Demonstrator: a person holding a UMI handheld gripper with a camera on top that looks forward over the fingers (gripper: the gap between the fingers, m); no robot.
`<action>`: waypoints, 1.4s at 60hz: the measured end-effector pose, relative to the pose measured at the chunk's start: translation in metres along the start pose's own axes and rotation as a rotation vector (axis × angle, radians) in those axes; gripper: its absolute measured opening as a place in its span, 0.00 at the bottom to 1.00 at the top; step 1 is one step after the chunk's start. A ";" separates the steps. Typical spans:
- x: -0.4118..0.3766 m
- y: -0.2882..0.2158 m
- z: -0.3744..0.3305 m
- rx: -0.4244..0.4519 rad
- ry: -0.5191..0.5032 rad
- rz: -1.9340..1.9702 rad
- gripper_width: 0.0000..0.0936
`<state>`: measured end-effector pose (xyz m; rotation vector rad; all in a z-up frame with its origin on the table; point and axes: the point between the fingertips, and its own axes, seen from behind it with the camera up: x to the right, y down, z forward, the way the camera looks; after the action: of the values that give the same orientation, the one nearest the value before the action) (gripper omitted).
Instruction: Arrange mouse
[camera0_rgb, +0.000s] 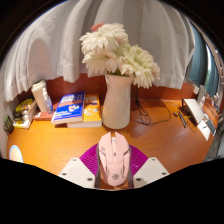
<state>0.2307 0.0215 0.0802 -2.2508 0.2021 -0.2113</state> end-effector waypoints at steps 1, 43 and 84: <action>-0.006 -0.011 -0.009 0.018 0.001 0.007 0.41; -0.461 0.070 -0.113 -0.033 -0.288 -0.080 0.40; -0.448 0.111 -0.126 -0.103 -0.275 -0.091 0.88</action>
<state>-0.2412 -0.0455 0.0369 -2.3645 -0.0369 0.0626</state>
